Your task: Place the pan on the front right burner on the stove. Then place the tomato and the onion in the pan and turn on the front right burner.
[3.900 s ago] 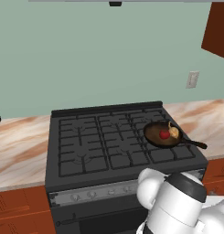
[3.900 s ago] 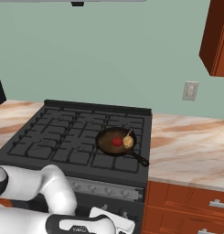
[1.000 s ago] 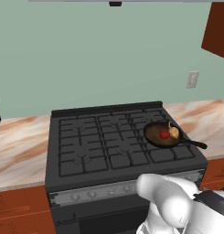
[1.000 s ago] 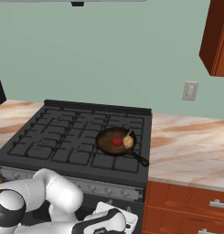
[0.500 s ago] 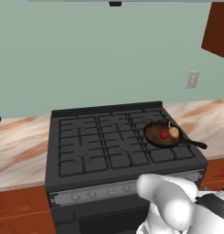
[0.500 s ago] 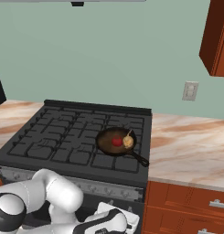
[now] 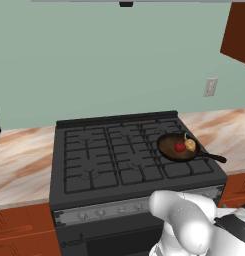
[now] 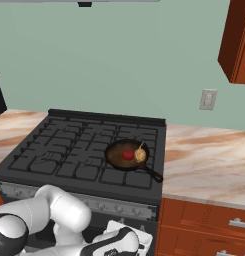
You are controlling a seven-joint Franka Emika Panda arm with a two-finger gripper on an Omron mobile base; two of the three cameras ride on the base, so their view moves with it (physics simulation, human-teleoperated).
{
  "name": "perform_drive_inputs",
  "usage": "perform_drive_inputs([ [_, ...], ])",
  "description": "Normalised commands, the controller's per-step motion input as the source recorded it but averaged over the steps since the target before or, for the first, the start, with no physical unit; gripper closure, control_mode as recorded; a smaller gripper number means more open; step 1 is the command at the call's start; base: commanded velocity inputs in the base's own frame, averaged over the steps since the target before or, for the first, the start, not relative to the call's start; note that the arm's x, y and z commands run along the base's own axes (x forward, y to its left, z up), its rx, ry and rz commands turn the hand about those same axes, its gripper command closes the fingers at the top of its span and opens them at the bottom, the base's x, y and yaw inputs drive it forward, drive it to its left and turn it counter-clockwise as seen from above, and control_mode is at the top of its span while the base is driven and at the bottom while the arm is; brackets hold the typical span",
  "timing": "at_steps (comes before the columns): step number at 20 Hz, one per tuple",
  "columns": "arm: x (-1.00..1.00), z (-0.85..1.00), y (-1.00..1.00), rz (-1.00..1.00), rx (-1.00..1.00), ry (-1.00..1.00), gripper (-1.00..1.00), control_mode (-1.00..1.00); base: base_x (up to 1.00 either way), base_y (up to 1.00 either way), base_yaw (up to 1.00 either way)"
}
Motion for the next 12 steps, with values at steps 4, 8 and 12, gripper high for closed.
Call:
perform_drive_inputs([
  [4,0.17,0.0,0.0,0.0,0.0,0.0,-1.0,-1.0,0.0,0.0,0.0],
  [8,0.22,0.0,0.0,0.0,0.0,0.0,-1.0,-1.0,0.0,0.0,0.0],
  [12,0.17,-0.02,0.0,0.0,0.0,0.0,-1.0,-1.0,0.0,0.0,0.0],
])
